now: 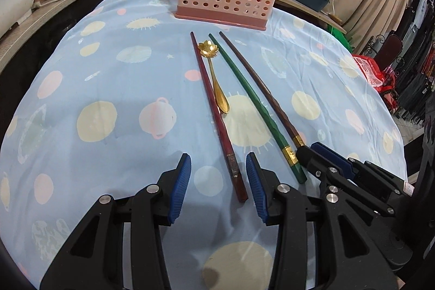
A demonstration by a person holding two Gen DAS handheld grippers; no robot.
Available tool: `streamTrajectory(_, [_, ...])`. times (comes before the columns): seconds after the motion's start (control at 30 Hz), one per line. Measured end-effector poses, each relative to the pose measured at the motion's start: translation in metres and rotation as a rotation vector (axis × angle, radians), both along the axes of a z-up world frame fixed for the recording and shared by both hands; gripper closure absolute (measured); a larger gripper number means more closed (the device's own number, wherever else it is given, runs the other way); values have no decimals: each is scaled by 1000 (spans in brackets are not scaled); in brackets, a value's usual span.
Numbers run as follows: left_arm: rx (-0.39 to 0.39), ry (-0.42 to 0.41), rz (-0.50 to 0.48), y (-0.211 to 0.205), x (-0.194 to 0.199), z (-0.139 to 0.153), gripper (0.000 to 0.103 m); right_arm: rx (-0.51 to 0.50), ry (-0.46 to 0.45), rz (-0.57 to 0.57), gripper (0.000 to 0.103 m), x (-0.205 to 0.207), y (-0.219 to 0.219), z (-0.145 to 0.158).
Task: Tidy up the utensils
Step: 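Grasp the gold-banded brown chopstick with the right tool while the left tool grasps a red-brown chopstick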
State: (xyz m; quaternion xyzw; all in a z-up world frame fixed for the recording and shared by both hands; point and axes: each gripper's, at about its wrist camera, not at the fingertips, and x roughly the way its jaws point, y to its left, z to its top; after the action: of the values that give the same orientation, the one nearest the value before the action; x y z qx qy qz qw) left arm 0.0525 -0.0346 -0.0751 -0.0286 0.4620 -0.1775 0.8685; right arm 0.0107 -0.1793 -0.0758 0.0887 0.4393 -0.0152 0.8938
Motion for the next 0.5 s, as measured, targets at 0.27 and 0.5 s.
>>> streamTrajectory(0.27, [26, -19, -6, -2, -2, -2, 70, -6, 0, 5, 89, 0, 1, 0])
streamTrajectory(0.5, [46, -28, -5, 0, -2, -4, 85, -5, 1, 4, 91, 0, 1, 0])
